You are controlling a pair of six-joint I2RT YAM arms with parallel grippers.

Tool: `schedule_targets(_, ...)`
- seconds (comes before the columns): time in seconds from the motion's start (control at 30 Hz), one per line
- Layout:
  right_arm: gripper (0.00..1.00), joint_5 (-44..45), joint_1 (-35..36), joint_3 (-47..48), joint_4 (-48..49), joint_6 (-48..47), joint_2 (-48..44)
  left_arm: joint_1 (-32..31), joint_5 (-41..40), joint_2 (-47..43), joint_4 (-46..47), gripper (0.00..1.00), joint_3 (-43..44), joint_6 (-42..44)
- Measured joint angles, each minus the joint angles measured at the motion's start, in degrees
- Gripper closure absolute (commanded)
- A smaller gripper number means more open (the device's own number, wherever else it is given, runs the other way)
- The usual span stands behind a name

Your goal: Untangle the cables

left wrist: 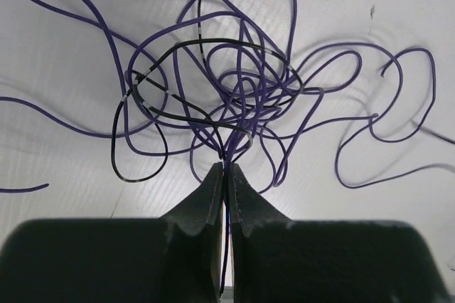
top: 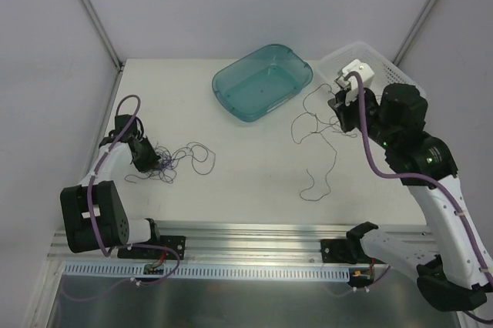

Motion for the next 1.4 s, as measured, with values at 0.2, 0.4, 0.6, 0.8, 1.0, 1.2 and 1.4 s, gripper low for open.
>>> schedule_targets(0.2, 0.99, -0.2, -2.1, 3.4, 0.0, 3.3, -3.7, 2.7, -1.0, 0.6, -0.3, 1.00, 0.0, -0.6)
schedule_targets(0.4, 0.99, -2.2, -3.2, 3.3, 1.2, 5.9, -3.8, 3.3, -0.5, 0.5, -0.3, 0.90, 0.0, -1.2)
schedule_targets(0.6, 0.99, -3.0, -3.2, -11.0, 6.1, 12.4, -2.4, -1.2, 1.9, -2.2, 0.0, 0.73, 0.0, -0.1)
schedule_targets(0.8, 0.78, -1.6, -3.2, -24.2, 8.0, 19.5, 5.2, -4.9, 6.8, -6.6, 1.8, 0.37, -0.5, 1.8)
schedule_targets(1.0, 0.25, 1.0, -3.2, -26.8, 6.3, 25.6, 11.3, -6.0, 11.3, -11.2, 3.3, 0.01, -2.3, 3.1)
schedule_targets(1.2, 0.14, 4.2, -3.2, -27.8, 1.7, 28.2, 9.9, -7.6, 14.0, -17.0, 3.8, 0.01, -4.3, 3.3)
schedule_targets(1.4, 0.04, 5.9, -3.2, -30.8, -0.7, 28.3, 9.4, -7.8, 15.0, -17.0, 4.9, 0.01, -4.3, 3.5)
